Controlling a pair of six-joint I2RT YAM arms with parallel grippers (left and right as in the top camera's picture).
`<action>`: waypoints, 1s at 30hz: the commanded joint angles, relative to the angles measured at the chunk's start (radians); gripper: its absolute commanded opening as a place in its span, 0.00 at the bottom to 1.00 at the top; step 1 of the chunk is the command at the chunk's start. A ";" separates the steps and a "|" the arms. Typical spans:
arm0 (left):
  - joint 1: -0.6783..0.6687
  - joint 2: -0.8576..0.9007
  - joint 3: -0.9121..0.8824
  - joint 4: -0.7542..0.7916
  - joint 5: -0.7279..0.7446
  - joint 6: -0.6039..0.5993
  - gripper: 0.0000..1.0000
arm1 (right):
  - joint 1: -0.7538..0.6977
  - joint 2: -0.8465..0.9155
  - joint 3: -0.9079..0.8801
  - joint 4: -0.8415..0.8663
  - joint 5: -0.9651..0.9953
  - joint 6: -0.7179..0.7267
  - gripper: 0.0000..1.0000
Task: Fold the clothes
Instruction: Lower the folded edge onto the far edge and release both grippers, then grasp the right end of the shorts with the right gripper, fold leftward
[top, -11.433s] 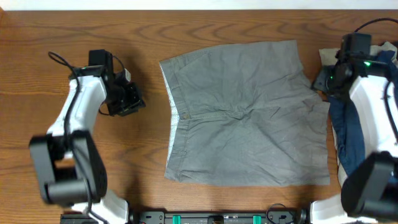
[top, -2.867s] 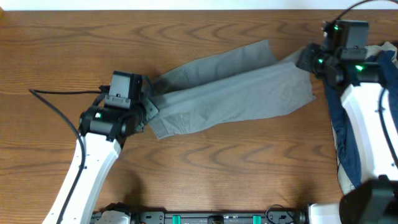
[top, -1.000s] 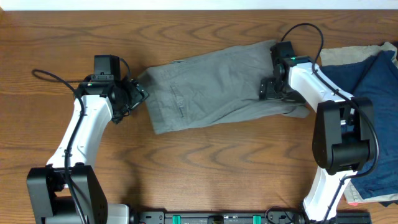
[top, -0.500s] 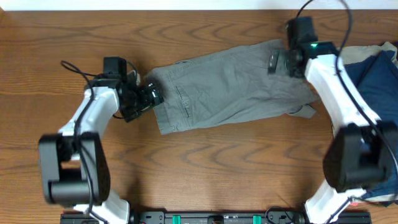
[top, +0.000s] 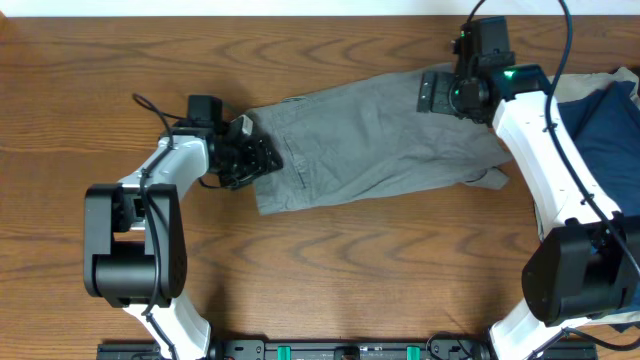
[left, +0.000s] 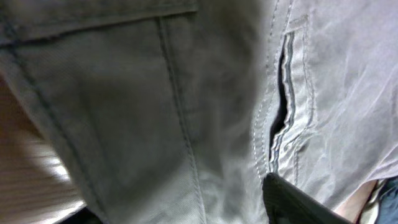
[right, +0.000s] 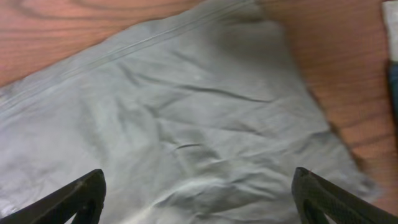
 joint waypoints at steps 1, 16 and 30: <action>-0.021 0.012 -0.002 0.005 -0.015 0.022 0.32 | 0.028 0.004 -0.008 -0.001 -0.032 -0.011 0.89; 0.106 -0.207 0.058 -0.266 -0.095 0.058 0.06 | 0.135 0.164 -0.080 0.002 -0.275 -0.011 0.09; 0.109 -0.489 0.072 -0.332 -0.068 0.023 0.06 | 0.447 0.507 -0.080 0.180 -0.568 0.003 0.02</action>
